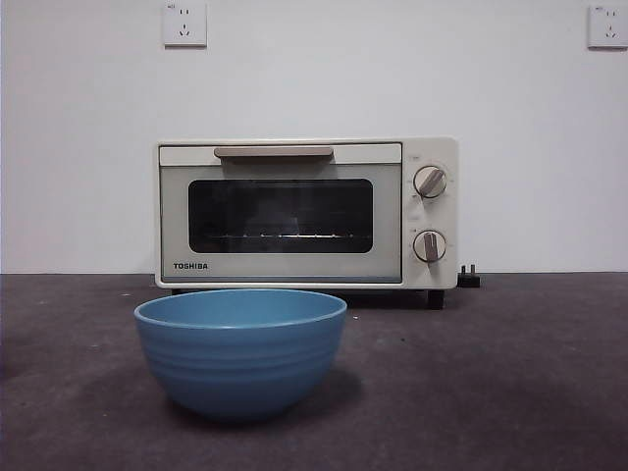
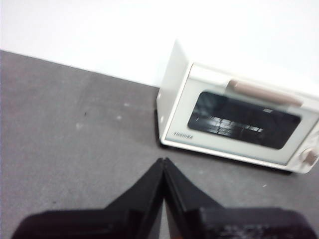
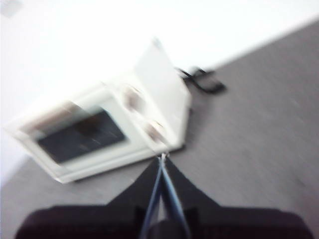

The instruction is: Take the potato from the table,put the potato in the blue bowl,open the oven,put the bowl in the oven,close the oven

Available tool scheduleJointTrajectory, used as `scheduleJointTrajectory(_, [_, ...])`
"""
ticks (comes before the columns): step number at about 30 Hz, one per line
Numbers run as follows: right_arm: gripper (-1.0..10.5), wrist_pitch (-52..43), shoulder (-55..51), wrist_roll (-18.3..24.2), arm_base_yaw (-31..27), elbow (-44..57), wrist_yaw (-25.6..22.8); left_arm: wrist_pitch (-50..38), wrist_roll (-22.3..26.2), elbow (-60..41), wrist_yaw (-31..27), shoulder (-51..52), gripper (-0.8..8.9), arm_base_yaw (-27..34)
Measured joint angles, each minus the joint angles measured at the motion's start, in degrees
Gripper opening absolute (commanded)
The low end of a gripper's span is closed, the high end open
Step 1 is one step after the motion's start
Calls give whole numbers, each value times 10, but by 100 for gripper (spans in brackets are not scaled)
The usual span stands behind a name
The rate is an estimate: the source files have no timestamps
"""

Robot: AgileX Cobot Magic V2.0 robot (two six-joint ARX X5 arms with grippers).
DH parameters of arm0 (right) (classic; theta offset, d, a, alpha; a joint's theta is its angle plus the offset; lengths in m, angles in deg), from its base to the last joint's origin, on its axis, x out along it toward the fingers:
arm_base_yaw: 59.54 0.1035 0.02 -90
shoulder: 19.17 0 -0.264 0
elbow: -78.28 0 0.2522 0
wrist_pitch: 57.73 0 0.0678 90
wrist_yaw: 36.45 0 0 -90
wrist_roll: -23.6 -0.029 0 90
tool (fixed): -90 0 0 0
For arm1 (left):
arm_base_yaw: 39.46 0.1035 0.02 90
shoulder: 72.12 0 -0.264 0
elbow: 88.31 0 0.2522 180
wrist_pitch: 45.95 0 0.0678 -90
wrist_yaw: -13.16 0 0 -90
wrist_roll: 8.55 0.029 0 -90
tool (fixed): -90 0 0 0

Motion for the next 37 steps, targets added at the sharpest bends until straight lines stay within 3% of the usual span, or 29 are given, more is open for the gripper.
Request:
scheduleJointTrajectory(9, [-8,161,78,-9,0,-193,39,168,-5,196,5,-63,-6,0])
scheduleJointTrajectory(15, [-8,243,181,69,0,-324,55,273,11,317,5,-121,-5,0])
scheduleJointTrajectory(23, [-8,267,374,171,10,-426,170,394,90,440,5,-208,-6,0])
scheduleJointTrajectory(29, [-8,269,525,210,106,-495,164,419,134,473,19,-231,-6,0])
scheduleJointTrajectory(37, [-2,269,704,251,290,-617,66,471,151,473,30,-231,-6,0])
